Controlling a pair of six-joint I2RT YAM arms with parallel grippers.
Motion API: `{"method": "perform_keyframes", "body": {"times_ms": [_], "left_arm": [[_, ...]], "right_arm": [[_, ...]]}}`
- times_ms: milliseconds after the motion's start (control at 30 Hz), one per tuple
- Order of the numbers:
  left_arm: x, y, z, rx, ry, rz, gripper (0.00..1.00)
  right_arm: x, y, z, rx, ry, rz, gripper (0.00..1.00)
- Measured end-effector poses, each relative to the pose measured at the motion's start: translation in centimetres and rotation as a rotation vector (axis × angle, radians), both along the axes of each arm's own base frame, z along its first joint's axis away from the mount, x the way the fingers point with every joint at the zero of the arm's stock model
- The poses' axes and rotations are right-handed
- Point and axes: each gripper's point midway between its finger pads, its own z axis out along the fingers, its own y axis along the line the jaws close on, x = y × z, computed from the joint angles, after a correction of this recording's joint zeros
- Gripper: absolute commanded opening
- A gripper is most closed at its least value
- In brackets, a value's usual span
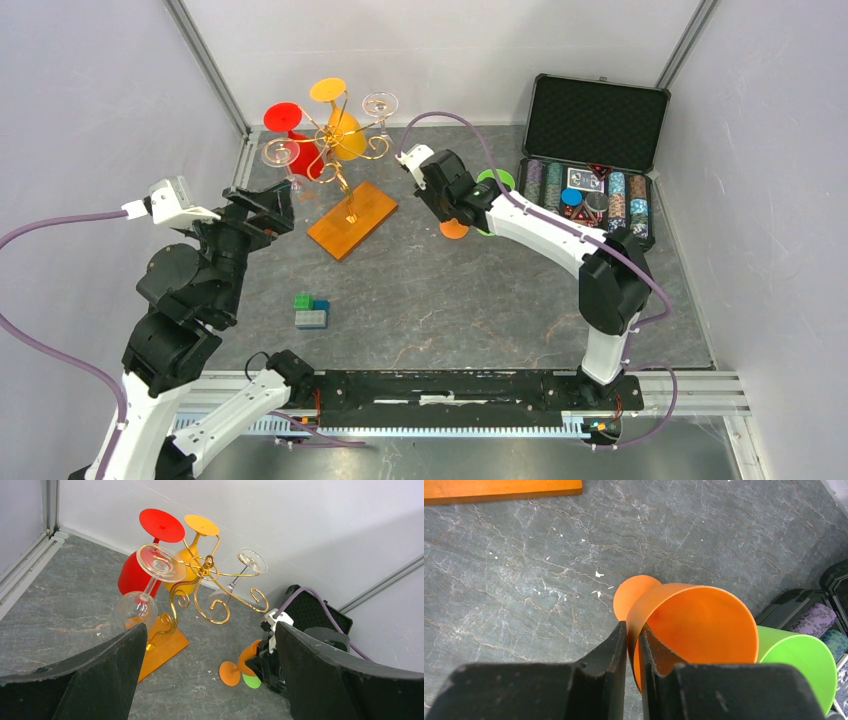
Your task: Take the wine glass off the wine glass rack
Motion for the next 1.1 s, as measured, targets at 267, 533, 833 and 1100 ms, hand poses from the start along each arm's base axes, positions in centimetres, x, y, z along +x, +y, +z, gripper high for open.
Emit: {"method": "perform_keyframes", "body": {"times_ms": [267, 533, 833, 1100], "left_arm": [[0.0, 0.0, -0.1, 0.001, 0.002, 0.0, 1.0], [0.0, 0.0, -0.4, 0.01, 0.015, 0.0, 1.0], [1.7, -0.7, -1.6, 0.07, 0.112, 0.028, 1.0], [5.5, -3.5, -1.3, 0.131, 0.209, 0.006, 1.0]], "right_arm": [[0.8, 0.6, 0.2, 0.037, 0.003, -0.009, 0.38], [1.4, 1.0, 1.5, 0.059, -0.009, -0.015, 0.48], [0.5, 1.2, 5.6, 0.16, -0.046, -0.01, 0.61], [-3.7, -1.4, 11.4, 0.327, -0.114, 0.005, 0.68]]}}
